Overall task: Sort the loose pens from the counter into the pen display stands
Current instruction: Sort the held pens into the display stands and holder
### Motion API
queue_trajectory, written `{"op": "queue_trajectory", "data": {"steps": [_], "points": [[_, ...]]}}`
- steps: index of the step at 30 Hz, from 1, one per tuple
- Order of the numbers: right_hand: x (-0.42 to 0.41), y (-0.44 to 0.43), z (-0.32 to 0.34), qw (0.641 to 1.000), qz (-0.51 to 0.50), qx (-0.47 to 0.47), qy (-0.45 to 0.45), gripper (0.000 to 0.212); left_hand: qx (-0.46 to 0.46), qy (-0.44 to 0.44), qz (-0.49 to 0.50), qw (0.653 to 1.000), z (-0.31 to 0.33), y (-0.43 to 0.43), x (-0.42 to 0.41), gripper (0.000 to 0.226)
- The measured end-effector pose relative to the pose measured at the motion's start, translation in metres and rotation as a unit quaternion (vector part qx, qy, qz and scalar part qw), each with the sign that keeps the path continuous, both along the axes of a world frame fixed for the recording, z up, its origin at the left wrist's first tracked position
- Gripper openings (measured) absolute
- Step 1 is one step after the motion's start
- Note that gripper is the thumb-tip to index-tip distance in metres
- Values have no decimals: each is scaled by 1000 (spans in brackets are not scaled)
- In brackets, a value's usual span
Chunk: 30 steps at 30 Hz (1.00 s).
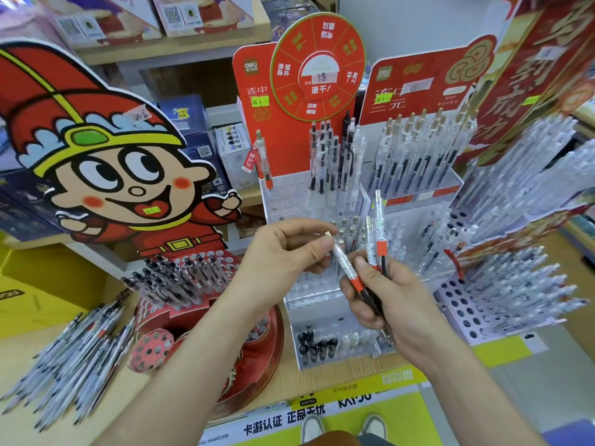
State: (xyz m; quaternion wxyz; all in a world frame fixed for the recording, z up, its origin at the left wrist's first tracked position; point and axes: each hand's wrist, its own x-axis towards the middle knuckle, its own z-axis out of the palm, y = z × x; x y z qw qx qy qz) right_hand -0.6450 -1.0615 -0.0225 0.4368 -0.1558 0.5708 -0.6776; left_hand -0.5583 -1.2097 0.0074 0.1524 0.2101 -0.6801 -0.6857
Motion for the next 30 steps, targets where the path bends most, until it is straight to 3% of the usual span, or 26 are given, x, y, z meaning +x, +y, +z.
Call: {"op": "queue_trajectory", "data": {"steps": [6,12,15,21,30], "points": [[4,2,-2,1000,17,8,-7,25,19,24,-59,998,2,2,2,19],[-22,18,-2,996,-69,48,27,43,-29,115,141,983,24,-13,3,14],[-38,32,-1,996,-77,36,-10,51,-99,113,165,975,30,-26,4,9],[-41,36,-5,997,-72,21,-26,37,-255,27,191,948,-3,-14,-12,19],[-41,39,-6,997,-69,5,-42,30,-343,10,124,931,-28,-5,-21,14]]}}
